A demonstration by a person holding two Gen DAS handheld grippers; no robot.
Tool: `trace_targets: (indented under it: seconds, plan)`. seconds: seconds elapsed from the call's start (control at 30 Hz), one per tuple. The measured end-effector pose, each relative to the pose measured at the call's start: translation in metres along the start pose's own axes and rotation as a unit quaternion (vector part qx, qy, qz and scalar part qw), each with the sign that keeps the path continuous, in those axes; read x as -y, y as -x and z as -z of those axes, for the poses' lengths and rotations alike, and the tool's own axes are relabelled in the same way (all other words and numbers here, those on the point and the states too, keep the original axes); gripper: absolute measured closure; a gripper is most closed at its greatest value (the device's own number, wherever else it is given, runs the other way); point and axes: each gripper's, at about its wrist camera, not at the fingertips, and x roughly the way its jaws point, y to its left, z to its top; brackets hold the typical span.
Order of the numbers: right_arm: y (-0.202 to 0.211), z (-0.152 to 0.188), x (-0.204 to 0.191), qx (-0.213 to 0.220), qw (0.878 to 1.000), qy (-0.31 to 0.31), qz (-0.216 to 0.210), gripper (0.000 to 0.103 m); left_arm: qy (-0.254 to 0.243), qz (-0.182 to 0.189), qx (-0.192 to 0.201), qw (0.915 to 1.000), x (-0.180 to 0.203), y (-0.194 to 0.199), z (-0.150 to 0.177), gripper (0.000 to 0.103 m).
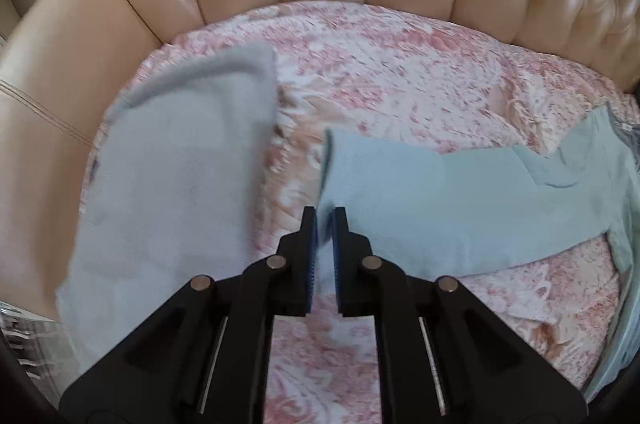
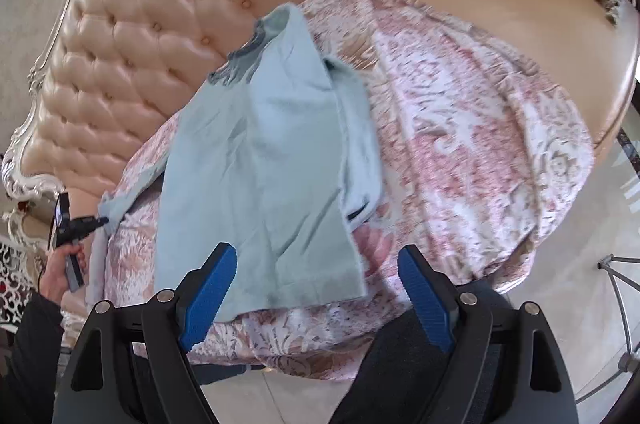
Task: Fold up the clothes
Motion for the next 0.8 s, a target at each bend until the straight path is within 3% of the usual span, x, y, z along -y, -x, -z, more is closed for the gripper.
trace_targets:
  seconds: [0.1, 0.13, 0.2, 0.27, 0.3, 0.37, 0.47, 0.5, 0.53, 0.57, 0.6, 0.67, 0.73, 0.8]
  plan:
    - [-0.011, 0.001, -0.006, -0.007, 1.000, 0.010, 0.013, 0.019, 0.025, -0.016, 0.016, 0.9994, -0.012, 0.017, -0.007, 0.084]
    - [-0.013, 0.000, -0.006, -0.007, 1.000, 0.012, 0.017, 0.019, 0.034, 0.003, 0.025, 0.9991, -0.011, 0.026, -0.005, 0.084]
    - [-0.018, -0.001, -0.007, -0.006, 0.999, 0.017, 0.027, 0.019, 0.051, 0.082, 0.049, 0.9941, -0.001, 0.048, 0.008, 0.084]
    - [-0.024, -0.002, -0.007, -0.009, 0.999, 0.019, 0.036, 0.019, 0.067, 0.161, 0.073, 0.9820, 0.009, 0.070, 0.022, 0.083]
    - [-0.026, -0.003, -0.007, -0.010, 0.999, 0.019, 0.038, 0.019, 0.069, 0.217, 0.065, 0.9716, 0.022, 0.075, 0.034, 0.074]
    - [-0.030, -0.003, -0.006, -0.013, 0.999, 0.015, 0.038, 0.019, 0.057, 0.347, 0.012, 0.9360, 0.065, 0.071, 0.075, 0.050]
    - [-0.030, -0.002, -0.005, -0.014, 0.999, 0.012, 0.032, 0.019, 0.027, 0.451, -0.068, 0.8896, 0.127, 0.057, 0.144, 0.049]
    - [-0.028, -0.001, -0.006, -0.014, 0.999, 0.014, 0.033, 0.019, 0.023, 0.473, -0.092, 0.8757, 0.143, 0.052, 0.165, 0.053]
    - [-0.026, 0.000, -0.006, -0.013, 0.999, 0.018, 0.035, 0.019, 0.026, 0.481, -0.111, 0.8690, 0.153, 0.048, 0.185, 0.058]
    - [-0.024, 0.000, -0.006, -0.012, 0.999, 0.021, 0.037, 0.019, 0.031, 0.483, -0.127, 0.8661, 0.160, 0.044, 0.204, 0.070]
    - [-0.022, 0.001, -0.007, -0.010, 0.999, 0.023, 0.038, 0.019, 0.041, 0.485, -0.139, 0.8623, 0.162, 0.040, 0.220, 0.073]
    - [-0.017, 0.003, -0.009, -0.009, 0.999, 0.028, 0.034, 0.019, 0.078, 0.499, -0.162, 0.8480, 0.157, 0.036, 0.242, 0.073]
    - [-0.016, 0.008, -0.015, -0.015, 0.999, 0.035, 0.008, 0.019, 0.115, 0.514, -0.191, 0.8282, 0.151, 0.031, 0.265, 0.072]
    - [-0.022, 0.012, -0.024, -0.029, 0.999, 0.041, -0.016, 0.019, 0.143, 0.519, -0.210, 0.8160, 0.146, 0.024, 0.280, 0.067]
